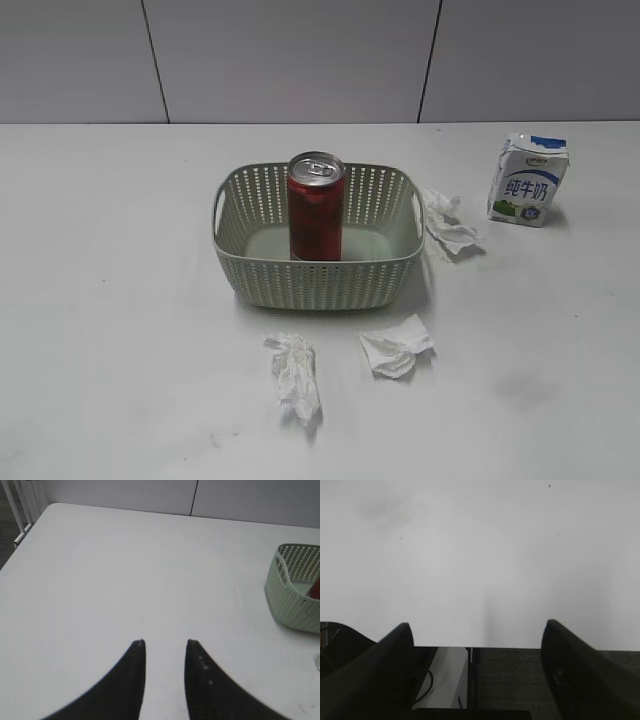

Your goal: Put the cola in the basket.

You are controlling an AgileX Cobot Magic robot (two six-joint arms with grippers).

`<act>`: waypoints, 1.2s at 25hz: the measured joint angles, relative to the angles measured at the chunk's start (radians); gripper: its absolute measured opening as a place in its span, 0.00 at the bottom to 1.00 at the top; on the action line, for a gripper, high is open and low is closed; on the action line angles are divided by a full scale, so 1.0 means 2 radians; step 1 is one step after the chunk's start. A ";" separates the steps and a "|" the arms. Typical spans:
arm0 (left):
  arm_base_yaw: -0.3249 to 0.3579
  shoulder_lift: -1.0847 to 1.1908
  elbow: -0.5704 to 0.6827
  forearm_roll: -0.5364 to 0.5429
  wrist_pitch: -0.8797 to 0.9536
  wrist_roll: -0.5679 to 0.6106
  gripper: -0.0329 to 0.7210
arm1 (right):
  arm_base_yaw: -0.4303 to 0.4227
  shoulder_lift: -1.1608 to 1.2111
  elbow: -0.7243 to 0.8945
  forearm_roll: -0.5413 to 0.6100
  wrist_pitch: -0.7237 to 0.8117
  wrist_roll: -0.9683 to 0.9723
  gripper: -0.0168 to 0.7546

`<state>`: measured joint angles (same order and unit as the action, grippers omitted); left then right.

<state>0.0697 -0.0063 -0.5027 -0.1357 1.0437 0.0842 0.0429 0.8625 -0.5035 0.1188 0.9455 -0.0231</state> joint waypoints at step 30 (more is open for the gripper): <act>0.000 0.000 0.000 0.000 0.000 0.000 0.33 | 0.000 -0.420 0.042 0.000 0.002 -0.002 0.79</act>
<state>0.0697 -0.0063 -0.5027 -0.1357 1.0437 0.0842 0.0429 0.0227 -0.4194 0.1188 0.9486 -0.0279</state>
